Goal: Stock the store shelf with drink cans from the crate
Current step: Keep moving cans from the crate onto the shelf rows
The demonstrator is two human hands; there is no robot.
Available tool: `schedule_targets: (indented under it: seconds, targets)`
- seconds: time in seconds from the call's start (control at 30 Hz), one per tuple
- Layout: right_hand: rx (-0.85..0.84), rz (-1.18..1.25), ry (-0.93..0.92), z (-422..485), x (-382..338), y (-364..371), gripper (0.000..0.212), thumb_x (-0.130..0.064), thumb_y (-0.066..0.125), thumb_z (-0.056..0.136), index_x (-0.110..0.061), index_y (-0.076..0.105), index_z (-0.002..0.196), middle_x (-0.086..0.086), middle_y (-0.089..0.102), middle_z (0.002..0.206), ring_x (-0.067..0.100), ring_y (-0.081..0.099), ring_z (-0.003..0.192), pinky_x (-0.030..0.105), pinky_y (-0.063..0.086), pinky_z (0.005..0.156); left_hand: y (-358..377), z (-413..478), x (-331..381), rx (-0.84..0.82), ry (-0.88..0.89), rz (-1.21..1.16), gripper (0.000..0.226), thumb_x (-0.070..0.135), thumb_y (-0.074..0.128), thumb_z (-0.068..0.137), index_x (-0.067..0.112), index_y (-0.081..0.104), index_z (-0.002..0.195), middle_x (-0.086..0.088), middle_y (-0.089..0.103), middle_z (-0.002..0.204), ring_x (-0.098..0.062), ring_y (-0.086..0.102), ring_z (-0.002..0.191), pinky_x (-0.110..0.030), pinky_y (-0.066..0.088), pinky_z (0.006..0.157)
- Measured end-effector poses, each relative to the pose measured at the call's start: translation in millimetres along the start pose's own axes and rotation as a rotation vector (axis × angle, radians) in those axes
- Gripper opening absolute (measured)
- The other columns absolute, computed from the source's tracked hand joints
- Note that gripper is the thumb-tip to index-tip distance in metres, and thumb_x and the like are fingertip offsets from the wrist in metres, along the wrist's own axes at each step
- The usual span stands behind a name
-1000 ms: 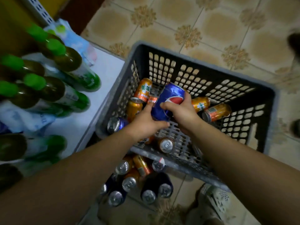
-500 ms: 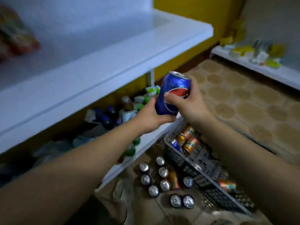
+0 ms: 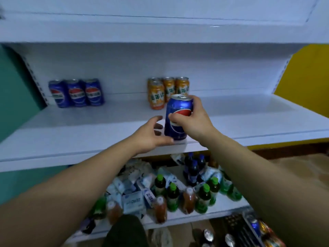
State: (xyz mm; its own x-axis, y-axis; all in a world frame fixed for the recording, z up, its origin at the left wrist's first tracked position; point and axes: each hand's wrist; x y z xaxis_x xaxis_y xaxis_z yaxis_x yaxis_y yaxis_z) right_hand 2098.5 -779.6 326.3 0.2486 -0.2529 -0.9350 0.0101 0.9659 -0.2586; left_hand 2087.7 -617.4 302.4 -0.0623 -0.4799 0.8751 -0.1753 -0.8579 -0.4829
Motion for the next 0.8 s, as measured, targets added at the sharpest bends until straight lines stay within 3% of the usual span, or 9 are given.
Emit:
schedule_targets:
  seconds: [0.2, 0.33, 0.47, 0.67, 0.8]
  targets:
    - [-0.138, -0.041, 0.021, 27, -12, 82, 0.066, -0.024, 0.079, 0.073, -0.029, 0.036, 0.123, -0.001, 0.055, 0.115, 0.023, 0.055, 0.105, 0.036, 0.046, 0.086, -82, -22, -54, 0.142, -0.124, 0.28, 0.088, 0.035, 0.076, 0.077, 0.02, 0.027, 0.148, -0.006, 0.037, 0.15, -0.017, 0.04, 0.134, -0.022, 0.034, 0.097]
    - [-0.214, -0.045, 0.038, 41, -15, 134, 0.074, -0.019, 0.08, 0.073, -0.024, 0.035, 0.131, -0.004, 0.05, 0.115, 0.019, 0.051, 0.105, 0.032, 0.042, 0.084, -137, -36, -102, 0.192, -0.238, 0.529, 0.071, 0.049, 0.059, 0.088, 0.019, 0.032, 0.147, -0.001, 0.03, 0.155, -0.017, 0.031, 0.139, -0.028, 0.024, 0.111]
    - [-0.273, -0.038, 0.035, 59, -17, 175, 0.074, -0.017, 0.081, 0.073, -0.028, 0.033, 0.128, -0.006, 0.048, 0.114, 0.017, 0.05, 0.106, 0.032, 0.044, 0.085, -181, -42, -136, 0.199, -0.331, 0.784, 0.072, 0.065, 0.041, 0.089, 0.026, 0.029, 0.148, 0.002, 0.02, 0.158, -0.016, 0.017, 0.145, -0.04, 0.011, 0.117]
    - [-0.259, -0.072, -0.035, 89, -14, 219, 0.072, -0.022, 0.08, 0.076, -0.025, 0.035, 0.132, -0.007, 0.051, 0.116, 0.013, 0.05, 0.104, 0.031, 0.045, 0.087, -210, -37, -156, 0.156, -0.447, 0.854, 0.079, 0.078, 0.027, 0.083, 0.04, 0.011, 0.15, 0.01, -0.001, 0.161, -0.015, -0.003, 0.147, -0.056, -0.005, 0.115]
    - [-0.283, -0.099, -0.037, 114, -9, 236, 0.059, -0.008, 0.073, 0.075, -0.027, 0.04, 0.12, -0.009, 0.057, 0.103, 0.012, 0.055, 0.096, 0.029, 0.046, 0.081, -209, -34, -162, 0.176, -0.427, 0.867, 0.079, 0.078, 0.026, 0.082, 0.04, 0.009, 0.15, 0.011, -0.003, 0.16, -0.013, -0.005, 0.147, -0.056, -0.006, 0.115]
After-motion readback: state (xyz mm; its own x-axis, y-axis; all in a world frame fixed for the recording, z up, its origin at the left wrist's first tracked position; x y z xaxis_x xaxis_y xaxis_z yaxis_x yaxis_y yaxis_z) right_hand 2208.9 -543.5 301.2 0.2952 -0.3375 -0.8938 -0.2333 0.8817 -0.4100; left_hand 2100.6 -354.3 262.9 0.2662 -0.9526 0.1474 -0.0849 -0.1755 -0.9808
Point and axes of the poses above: each hand's wrist, its own z-axis towards the middle knuckle, its own y-axis out of the palm, x = y × z
